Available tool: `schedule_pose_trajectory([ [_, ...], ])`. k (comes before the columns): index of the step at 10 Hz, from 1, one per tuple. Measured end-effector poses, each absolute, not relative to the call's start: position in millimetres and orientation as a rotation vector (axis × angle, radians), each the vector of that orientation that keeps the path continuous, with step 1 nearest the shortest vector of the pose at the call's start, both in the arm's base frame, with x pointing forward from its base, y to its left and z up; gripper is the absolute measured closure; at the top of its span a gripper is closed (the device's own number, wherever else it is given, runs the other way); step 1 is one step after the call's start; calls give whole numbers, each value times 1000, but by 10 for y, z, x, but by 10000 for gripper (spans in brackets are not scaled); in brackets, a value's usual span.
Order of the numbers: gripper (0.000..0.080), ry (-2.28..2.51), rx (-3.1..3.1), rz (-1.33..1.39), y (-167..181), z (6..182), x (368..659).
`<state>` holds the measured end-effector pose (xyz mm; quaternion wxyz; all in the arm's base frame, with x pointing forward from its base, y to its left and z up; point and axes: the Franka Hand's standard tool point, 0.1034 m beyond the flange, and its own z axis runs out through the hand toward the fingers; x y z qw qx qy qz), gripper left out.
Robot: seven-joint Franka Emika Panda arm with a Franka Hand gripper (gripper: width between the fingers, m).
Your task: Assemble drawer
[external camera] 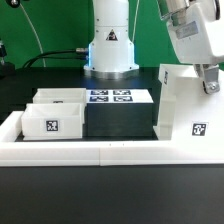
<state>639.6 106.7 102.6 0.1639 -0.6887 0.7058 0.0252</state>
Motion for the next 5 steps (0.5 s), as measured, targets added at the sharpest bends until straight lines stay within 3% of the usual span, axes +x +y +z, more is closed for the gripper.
schedule_pose_trajectory([
  [1, 751, 2010, -1965, 71, 1065, 1030, 6397],
  [2, 593, 2006, -1970, 71, 1070, 1026, 6394],
  [3, 593, 2002, -1974, 70, 1073, 1025, 6393],
  [5, 303, 1998, -1976, 67, 1076, 1031, 6397],
])
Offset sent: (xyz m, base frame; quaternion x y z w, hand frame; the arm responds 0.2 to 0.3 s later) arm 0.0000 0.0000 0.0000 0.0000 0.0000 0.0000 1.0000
